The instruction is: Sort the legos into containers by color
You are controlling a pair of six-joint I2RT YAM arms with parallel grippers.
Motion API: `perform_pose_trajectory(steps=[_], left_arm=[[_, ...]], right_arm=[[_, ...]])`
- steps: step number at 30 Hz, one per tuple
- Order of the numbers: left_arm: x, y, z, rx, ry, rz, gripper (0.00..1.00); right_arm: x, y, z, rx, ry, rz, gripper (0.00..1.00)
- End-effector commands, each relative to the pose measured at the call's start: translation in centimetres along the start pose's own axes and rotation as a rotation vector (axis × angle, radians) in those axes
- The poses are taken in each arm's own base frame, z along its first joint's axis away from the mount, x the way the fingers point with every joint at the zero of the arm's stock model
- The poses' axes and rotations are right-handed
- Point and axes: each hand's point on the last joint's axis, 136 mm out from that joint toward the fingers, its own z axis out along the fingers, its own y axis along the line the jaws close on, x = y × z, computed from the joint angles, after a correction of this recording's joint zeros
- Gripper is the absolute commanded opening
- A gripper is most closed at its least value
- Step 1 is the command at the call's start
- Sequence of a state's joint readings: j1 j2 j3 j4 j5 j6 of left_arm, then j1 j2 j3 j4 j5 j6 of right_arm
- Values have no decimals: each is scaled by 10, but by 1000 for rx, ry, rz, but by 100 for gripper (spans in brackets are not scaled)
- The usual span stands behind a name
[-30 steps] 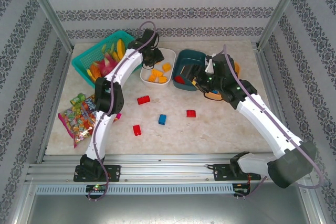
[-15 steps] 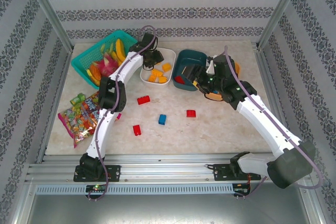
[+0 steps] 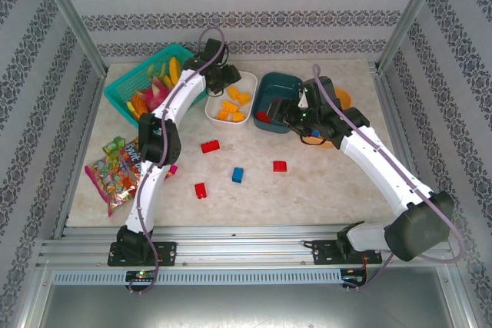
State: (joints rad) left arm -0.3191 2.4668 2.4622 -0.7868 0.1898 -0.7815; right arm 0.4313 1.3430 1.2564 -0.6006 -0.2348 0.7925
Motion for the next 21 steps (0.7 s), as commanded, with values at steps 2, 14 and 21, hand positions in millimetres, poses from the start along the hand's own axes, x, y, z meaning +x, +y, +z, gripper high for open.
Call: perform_pose_trajectory(steps=[2,14,21], left_arm=[[-16,-44,-107,64,-124,66,62],[80,67,-248,-46,-204,-7,66],[172,151,-292,-61,-155,-30,66]], right_arm=[[16,-12,7,149,36,-186,68],[72,35,84,203,174,-351,69],[110,46,155,263,217,-76,67]])
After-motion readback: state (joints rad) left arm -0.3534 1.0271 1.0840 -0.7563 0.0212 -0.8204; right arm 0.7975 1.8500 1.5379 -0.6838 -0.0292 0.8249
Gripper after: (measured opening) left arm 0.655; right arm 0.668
